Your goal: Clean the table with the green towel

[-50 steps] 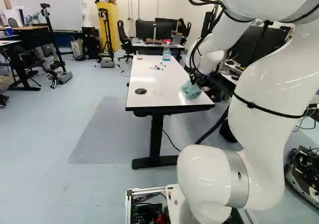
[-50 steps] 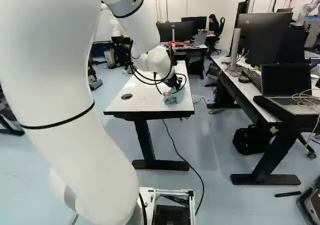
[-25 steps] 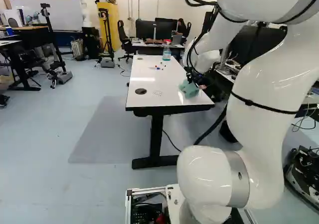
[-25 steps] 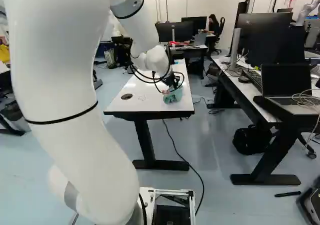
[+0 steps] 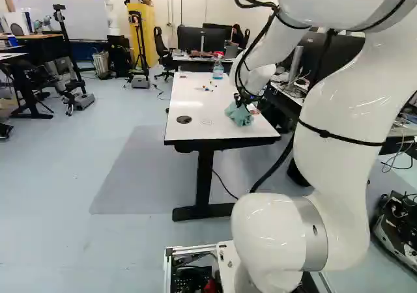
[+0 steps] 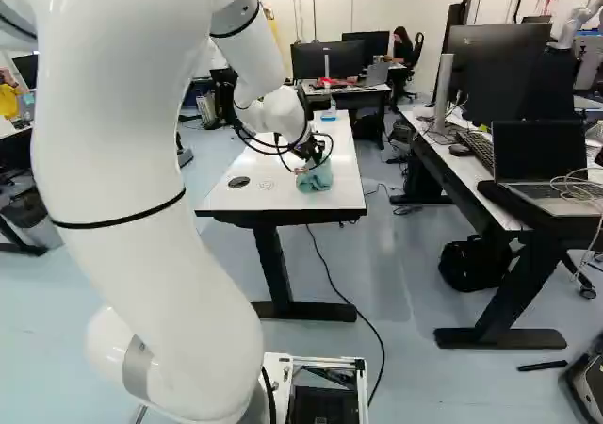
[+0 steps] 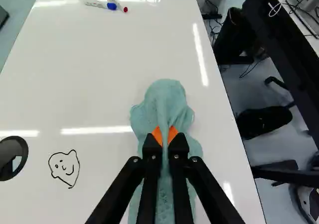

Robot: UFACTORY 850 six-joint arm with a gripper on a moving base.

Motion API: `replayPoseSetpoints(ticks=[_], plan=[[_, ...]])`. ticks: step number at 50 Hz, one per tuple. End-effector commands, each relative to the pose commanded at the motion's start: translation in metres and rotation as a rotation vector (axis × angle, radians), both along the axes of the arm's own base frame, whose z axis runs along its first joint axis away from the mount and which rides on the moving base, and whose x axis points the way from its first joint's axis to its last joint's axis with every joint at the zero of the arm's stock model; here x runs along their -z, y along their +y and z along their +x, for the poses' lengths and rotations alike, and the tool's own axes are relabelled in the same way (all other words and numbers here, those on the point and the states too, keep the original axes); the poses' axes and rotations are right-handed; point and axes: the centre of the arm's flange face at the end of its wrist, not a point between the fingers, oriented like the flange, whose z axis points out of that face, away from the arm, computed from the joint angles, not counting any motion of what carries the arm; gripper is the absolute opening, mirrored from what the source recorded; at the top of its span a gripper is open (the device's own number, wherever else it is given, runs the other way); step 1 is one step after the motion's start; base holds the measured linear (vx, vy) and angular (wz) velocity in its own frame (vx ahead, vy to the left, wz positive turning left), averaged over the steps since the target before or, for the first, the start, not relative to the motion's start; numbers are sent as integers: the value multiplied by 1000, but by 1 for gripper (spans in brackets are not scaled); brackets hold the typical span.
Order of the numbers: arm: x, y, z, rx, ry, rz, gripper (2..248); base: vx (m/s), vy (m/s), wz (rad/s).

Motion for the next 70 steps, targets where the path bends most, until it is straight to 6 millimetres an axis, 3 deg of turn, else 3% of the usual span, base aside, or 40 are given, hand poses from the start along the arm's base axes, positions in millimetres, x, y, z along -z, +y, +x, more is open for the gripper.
replayPoseSetpoints(ticks=[23, 53, 70], plan=[[0, 38, 14, -74, -5, -1, 30, 0, 0, 0], [2, 77, 58, -148, -24, -2, 30, 0, 0, 0], [10, 80, 49, -154, -4, 0, 30, 0, 0, 0]])
